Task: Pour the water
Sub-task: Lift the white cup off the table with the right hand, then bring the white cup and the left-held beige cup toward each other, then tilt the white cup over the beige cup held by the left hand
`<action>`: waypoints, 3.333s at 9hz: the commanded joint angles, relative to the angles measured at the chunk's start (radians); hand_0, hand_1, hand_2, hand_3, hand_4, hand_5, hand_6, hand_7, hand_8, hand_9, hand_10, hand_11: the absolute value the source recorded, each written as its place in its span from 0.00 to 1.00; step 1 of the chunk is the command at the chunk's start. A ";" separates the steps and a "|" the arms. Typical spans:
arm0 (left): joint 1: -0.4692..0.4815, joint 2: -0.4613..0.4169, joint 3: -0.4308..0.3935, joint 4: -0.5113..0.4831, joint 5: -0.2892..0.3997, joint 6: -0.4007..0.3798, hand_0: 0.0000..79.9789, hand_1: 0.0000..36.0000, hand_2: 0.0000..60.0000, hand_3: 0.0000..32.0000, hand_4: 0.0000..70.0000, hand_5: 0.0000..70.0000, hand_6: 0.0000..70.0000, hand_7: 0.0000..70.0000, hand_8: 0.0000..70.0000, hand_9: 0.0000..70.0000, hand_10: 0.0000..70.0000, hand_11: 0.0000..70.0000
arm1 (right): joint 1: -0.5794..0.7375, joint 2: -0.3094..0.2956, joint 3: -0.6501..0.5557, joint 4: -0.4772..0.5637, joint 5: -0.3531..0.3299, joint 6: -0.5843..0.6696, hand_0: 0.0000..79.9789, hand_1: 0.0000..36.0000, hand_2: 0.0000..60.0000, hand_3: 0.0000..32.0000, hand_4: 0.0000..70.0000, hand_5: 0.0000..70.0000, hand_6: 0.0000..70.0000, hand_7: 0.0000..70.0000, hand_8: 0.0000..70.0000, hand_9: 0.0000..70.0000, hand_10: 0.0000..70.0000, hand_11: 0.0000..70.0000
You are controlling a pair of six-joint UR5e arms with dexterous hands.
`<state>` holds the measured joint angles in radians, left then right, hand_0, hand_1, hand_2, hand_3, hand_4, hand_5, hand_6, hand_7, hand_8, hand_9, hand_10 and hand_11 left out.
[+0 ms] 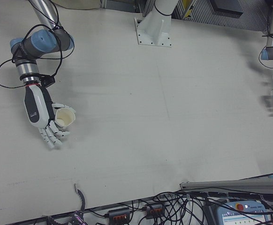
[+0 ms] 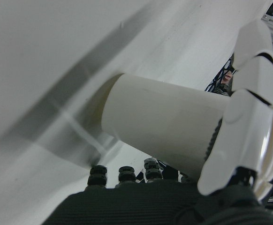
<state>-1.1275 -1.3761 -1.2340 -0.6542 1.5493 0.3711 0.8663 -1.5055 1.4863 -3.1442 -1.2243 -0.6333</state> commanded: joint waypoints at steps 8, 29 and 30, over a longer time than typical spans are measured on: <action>0.283 -0.146 -0.516 0.484 -0.023 0.005 1.00 1.00 1.00 0.00 1.00 1.00 0.26 0.47 0.09 0.09 0.11 0.20 | 0.152 0.018 0.522 -0.435 0.063 0.258 0.80 1.00 1.00 0.00 0.42 1.00 0.57 0.76 0.39 0.54 0.34 0.53; 0.681 -0.764 -0.575 1.163 -0.063 -0.235 1.00 1.00 1.00 0.00 1.00 1.00 0.27 0.46 0.09 0.08 0.10 0.20 | -0.298 0.248 0.678 -0.530 0.330 -0.258 1.00 1.00 1.00 0.00 0.42 1.00 0.59 0.82 0.38 0.53 0.34 0.55; 0.683 -0.759 -0.559 1.153 -0.063 -0.235 1.00 1.00 1.00 0.00 1.00 1.00 0.27 0.46 0.09 0.08 0.11 0.20 | -0.206 0.196 0.675 -0.530 0.321 -0.088 1.00 1.00 1.00 0.00 0.43 1.00 0.62 0.85 0.39 0.54 0.35 0.57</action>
<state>-0.4469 -2.1464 -1.8199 0.5122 1.4870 0.1354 0.4985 -1.0781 2.1418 -3.7442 -0.9278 -1.2721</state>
